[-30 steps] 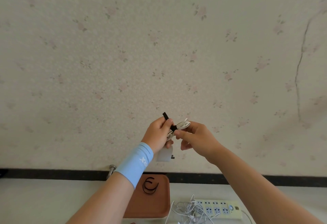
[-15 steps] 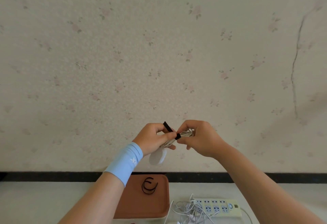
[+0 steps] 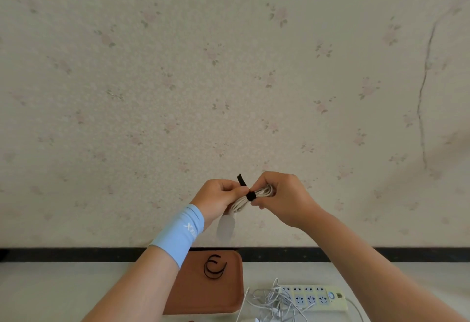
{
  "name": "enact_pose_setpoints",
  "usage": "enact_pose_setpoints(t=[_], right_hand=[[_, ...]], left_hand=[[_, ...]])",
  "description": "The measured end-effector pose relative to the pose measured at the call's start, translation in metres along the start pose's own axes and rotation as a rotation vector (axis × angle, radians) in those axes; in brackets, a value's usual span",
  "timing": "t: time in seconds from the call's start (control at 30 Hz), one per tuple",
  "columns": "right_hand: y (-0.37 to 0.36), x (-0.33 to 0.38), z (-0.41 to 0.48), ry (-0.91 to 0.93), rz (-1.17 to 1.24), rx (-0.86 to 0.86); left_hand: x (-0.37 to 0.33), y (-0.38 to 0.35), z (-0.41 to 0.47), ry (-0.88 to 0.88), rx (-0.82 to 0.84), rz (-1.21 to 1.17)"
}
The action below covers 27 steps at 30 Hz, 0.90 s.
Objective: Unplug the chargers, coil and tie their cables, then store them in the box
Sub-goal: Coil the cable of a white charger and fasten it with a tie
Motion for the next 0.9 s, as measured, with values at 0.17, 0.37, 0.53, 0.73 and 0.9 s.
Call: enact_pose_setpoints(t=[0.17, 0.37, 0.53, 0.73, 0.9], right_hand=[[-0.003, -0.001, 0.001, 0.027, 0.03, 0.011], [-0.004, -0.005, 0.001, 0.038, 0.046, 0.01], [0.001, -0.007, 0.004, 0.005, 0.006, 0.007], [-0.001, -0.013, 0.005, -0.129, 0.118, 0.06], [-0.004, -0.012, 0.006, -0.148, 0.189, 0.058]], left_hand=[[0.007, -0.002, -0.002, 0.118, 0.056, -0.135], [0.008, -0.002, -0.004, 0.102, 0.004, -0.106], [-0.003, -0.003, -0.005, -0.013, -0.017, 0.074], [0.002, -0.006, -0.005, 0.079, 0.115, -0.021], [-0.001, -0.013, -0.009, 0.16, 0.152, -0.154]])
Point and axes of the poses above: each hand's wrist, its own z-axis towards the middle knuckle, its own y-axis out of the back of the hand, x = y × z, the point moved 6 cm from there along z, towards the middle knuckle, and after that the axes turned 5 degrees about -z, right-handed, at the moved point
